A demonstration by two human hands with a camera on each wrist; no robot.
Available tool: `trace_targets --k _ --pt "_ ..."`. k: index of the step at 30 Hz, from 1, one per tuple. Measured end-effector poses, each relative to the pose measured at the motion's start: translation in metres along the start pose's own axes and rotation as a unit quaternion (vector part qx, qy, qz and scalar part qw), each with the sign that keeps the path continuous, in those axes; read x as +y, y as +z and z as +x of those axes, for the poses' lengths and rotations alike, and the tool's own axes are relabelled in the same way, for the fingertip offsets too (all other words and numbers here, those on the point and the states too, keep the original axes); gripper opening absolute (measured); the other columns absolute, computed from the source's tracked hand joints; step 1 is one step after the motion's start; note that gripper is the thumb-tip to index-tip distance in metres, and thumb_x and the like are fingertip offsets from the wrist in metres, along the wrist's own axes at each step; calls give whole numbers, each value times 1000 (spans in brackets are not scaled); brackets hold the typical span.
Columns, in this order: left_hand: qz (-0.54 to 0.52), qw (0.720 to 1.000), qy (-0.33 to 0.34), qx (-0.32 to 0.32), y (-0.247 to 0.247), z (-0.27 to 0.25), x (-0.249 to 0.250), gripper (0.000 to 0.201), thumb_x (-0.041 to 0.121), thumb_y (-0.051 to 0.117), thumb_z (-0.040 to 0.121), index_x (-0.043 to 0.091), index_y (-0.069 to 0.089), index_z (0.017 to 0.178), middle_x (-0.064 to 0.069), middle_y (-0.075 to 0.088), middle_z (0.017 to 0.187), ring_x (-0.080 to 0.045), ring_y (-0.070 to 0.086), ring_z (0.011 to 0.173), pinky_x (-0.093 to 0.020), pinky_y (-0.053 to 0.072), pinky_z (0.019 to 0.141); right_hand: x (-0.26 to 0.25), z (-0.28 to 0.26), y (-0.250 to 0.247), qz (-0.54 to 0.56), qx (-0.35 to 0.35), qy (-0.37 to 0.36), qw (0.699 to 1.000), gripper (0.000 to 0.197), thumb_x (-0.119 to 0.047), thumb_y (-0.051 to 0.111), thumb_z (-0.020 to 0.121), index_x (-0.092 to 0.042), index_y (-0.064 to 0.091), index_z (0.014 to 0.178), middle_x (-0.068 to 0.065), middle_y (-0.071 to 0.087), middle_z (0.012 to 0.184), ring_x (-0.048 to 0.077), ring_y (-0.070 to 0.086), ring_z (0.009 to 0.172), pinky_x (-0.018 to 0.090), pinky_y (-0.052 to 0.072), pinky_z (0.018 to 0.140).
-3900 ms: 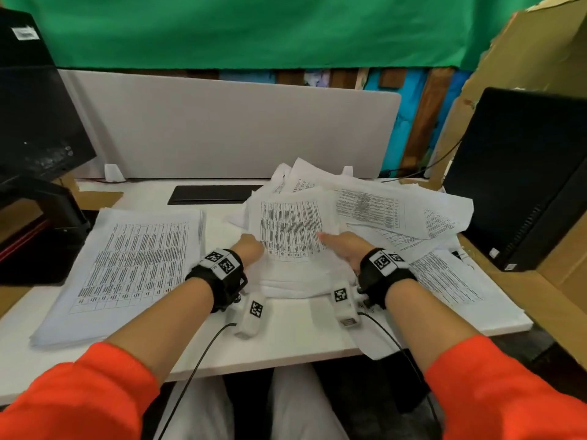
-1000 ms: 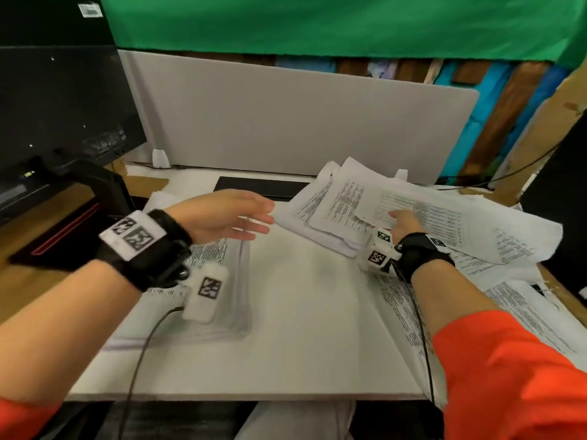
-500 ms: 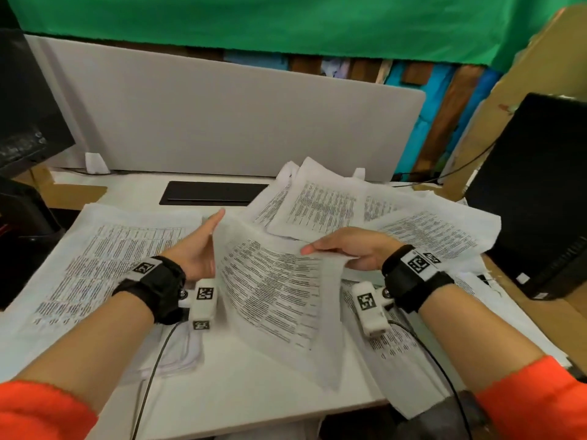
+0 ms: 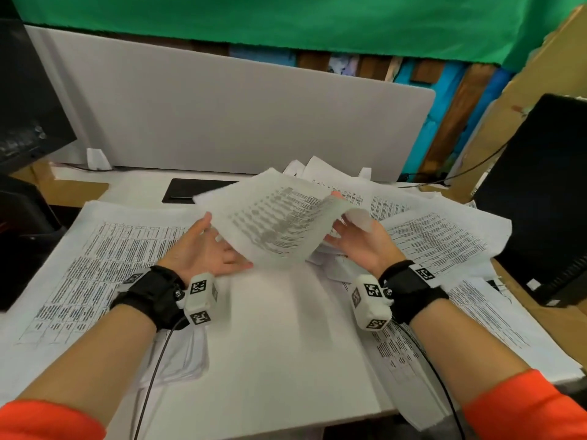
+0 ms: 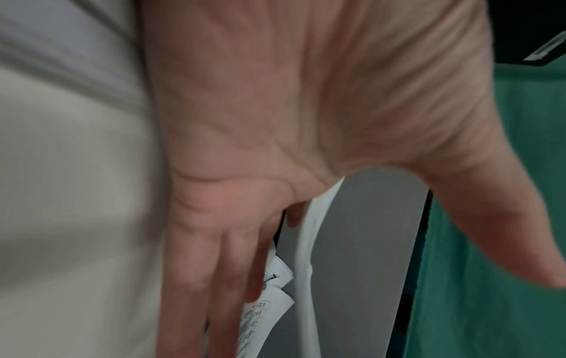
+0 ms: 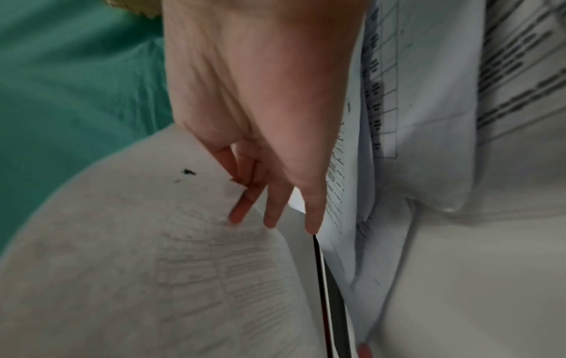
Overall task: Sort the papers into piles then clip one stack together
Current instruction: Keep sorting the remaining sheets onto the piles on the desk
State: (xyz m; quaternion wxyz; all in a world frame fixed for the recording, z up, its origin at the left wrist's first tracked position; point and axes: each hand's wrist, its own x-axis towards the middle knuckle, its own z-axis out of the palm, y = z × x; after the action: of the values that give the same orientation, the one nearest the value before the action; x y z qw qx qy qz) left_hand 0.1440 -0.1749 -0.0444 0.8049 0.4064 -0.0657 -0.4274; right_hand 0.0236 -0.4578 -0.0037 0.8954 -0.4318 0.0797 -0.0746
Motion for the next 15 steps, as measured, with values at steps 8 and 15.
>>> trace_targets --k 8,15 --pt "174 980 27 92 0 5 1 50 19 69 79 15 54 126 -16 65 121 -23 73 88 -38 58 75 2 9 2 -381 41 125 915 28 -7 54 97 -11 63 123 2 68 113 15 64 94 27 52 87" --pt "175 978 -15 114 -1 11 2 47 -14 32 92 11 45 129 -10 76 83 -25 74 71 -35 59 53 -32 53 -45 -564 456 106 680 86 -42 69 80 -7 30 149 21 35 147 39 36 136 49 34 112"
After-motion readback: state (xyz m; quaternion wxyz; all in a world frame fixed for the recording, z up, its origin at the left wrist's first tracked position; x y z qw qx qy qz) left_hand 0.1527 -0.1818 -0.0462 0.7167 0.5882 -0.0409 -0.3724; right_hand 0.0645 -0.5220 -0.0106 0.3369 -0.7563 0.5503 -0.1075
